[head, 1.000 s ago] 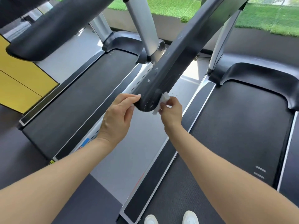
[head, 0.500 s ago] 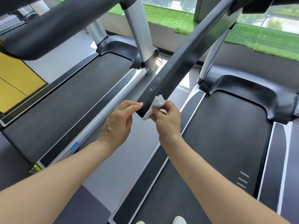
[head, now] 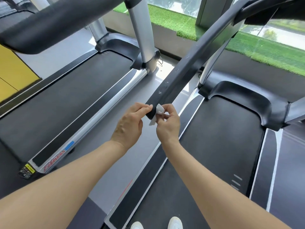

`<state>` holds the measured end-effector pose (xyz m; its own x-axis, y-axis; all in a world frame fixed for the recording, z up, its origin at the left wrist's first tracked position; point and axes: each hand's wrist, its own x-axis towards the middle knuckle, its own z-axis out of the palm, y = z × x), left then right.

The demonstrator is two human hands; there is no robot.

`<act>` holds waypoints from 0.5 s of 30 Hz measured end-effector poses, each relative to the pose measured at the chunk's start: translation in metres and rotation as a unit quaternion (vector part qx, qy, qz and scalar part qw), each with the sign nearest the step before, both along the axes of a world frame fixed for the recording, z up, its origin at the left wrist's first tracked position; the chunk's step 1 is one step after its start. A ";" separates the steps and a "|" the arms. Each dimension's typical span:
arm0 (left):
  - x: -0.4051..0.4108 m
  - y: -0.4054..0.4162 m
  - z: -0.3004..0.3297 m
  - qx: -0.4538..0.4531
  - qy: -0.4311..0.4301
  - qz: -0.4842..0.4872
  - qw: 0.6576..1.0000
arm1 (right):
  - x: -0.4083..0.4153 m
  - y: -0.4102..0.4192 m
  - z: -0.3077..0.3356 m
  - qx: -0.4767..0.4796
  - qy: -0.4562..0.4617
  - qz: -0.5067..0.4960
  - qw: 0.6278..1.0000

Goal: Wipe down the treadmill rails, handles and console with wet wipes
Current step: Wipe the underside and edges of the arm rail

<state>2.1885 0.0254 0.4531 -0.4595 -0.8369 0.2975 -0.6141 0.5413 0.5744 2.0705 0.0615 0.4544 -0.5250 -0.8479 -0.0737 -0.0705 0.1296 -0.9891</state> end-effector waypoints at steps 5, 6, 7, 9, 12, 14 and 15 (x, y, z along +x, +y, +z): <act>0.005 -0.003 0.005 0.023 -0.008 -0.028 0.999 | 0.000 0.017 0.002 0.046 0.010 0.033 0.998; 0.007 -0.004 0.006 0.035 -0.005 -0.035 0.999 | -0.003 0.013 0.004 0.049 -0.010 -0.002 0.999; 0.008 -0.005 0.007 0.049 -0.002 -0.041 0.998 | -0.004 0.008 0.006 0.053 -0.031 -0.031 0.998; 0.011 -0.007 0.009 0.080 -0.004 -0.052 0.995 | -0.004 -0.005 0.009 0.069 -0.040 -0.053 0.995; 0.014 -0.009 0.013 0.132 -0.006 -0.065 0.989 | 0.008 -0.007 0.015 0.094 -0.043 -0.073 0.992; 0.014 -0.009 0.020 0.176 0.000 -0.066 0.982 | 0.015 0.002 0.020 0.113 -0.047 -0.062 0.991; 0.014 -0.009 0.024 0.194 0.004 -0.056 0.979 | 0.018 0.006 0.026 0.122 -0.054 -0.044 0.990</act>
<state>2.2027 0.0163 0.4771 -0.5538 -0.8321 -0.0287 -0.5574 0.3448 0.7553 2.0885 0.0677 0.4801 -0.5731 -0.7499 -0.3305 0.0566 0.3661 -0.9289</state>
